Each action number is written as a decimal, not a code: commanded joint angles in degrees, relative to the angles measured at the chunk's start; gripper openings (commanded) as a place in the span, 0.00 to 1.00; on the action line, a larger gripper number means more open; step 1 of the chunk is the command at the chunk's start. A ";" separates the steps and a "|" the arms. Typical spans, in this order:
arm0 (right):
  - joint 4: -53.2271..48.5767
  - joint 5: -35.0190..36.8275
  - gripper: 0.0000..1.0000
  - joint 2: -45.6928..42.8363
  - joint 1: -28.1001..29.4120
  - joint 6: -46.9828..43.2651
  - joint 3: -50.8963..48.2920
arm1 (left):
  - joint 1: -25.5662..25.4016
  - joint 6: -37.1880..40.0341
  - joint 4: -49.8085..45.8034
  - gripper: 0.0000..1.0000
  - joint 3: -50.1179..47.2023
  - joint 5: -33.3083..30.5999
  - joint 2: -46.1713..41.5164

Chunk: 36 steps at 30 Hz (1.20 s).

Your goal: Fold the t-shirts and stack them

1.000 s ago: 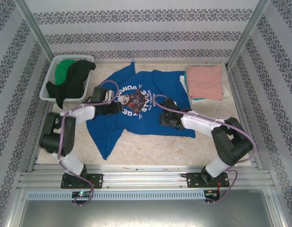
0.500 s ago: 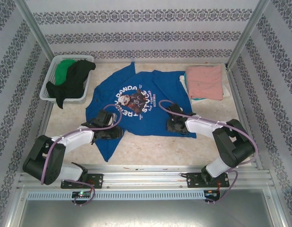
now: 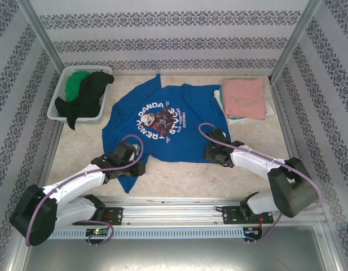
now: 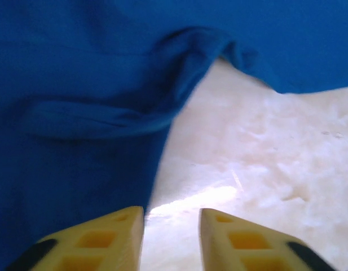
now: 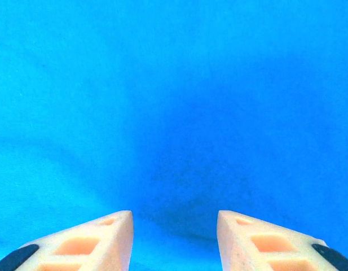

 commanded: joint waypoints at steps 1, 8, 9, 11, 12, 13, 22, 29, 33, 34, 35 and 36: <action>-1.22 0.56 0.45 -0.43 -0.55 -1.01 0.62 | -0.16 3.71 -4.64 0.46 6.47 -11.65 2.93; -0.76 0.23 0.45 -0.65 -1.74 -1.00 -0.49 | 0.36 7.89 -1.87 0.47 13.65 -9.58 20.05; -0.87 0.18 0.45 -0.75 -1.94 -1.26 -0.63 | 0.37 8.21 -1.94 0.46 14.16 -8.96 21.30; -1.06 0.12 0.45 -1.10 -2.43 -1.53 -0.97 | 0.31 8.41 -1.90 0.46 14.28 -8.24 22.33; -1.01 -0.13 0.45 -1.50 -2.79 -1.54 -1.10 | 0.36 8.61 -1.89 0.46 14.10 -7.91 22.27; -0.83 -0.48 0.45 -1.87 -2.96 -1.76 -1.27 | 0.37 8.73 -1.90 0.45 13.90 -7.70 22.00; -0.90 -0.41 0.46 -3.84 -4.86 -2.16 -2.08 | -1.08 7.66 -5.48 0.01 12.68 0.77 14.44; -1.19 -1.45 0.46 -4.57 -5.05 -2.34 -1.53 | -7.52 2.47 -4.80 0.08 12.57 6.98 12.07; -0.99 -2.18 0.46 -5.15 -5.05 -2.54 -1.68 | -10.64 -0.20 0.43 0.25 13.52 12.28 15.66; -1.11 -2.11 0.46 -5.11 -5.04 -2.72 -1.59 | -11.17 -0.99 1.26 0.29 13.73 12.78 15.73; -1.24 -2.07 0.47 -5.00 -5.12 -2.92 -1.55 | -11.52 -1.41 1.41 0.31 13.91 12.90 15.57; -1.25 -2.15 0.47 -4.81 -5.13 -3.14 -1.42 | -11.82 -1.60 1.04 0.37 14.04 12.58 14.87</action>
